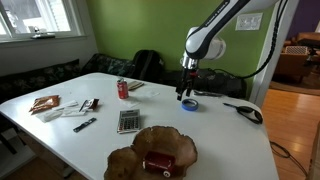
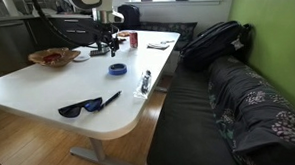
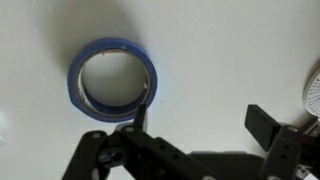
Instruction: Put the blue masking tape on the wooden tray.
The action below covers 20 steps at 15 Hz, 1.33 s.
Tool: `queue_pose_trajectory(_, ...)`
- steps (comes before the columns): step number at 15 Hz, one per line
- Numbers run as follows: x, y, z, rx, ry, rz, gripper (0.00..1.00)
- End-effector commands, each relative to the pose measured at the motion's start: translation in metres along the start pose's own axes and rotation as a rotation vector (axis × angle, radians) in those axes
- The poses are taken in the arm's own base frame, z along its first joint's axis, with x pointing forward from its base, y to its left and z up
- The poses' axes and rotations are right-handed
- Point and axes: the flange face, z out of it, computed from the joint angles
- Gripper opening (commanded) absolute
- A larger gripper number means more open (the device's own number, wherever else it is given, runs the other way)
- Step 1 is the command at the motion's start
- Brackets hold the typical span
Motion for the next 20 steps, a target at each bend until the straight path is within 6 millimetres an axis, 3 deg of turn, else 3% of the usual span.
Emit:
queue_pose_trajectory(1, -0.021, 0.016, 0.017, -0.002, 0.021, 0.012, 1.0)
queue_pose_trajectory(7, -0.026, 0.029, 0.043, -0.008, 0.043, 0.01, 1.0)
queue_pose_trajectory(8, -0.027, 0.03, 0.047, -0.005, 0.038, 0.013, 0.75)
queue_pose_trajectory(9, -0.028, 0.031, 0.049, -0.006, 0.037, 0.011, 0.74)
queue_pose_trajectory(18, -0.026, 0.021, 0.051, -0.022, -0.018, -0.086, 0.04)
queue_pose_trajectory(20, -0.023, 0.017, 0.05, -0.032, -0.027, -0.107, 0.0)
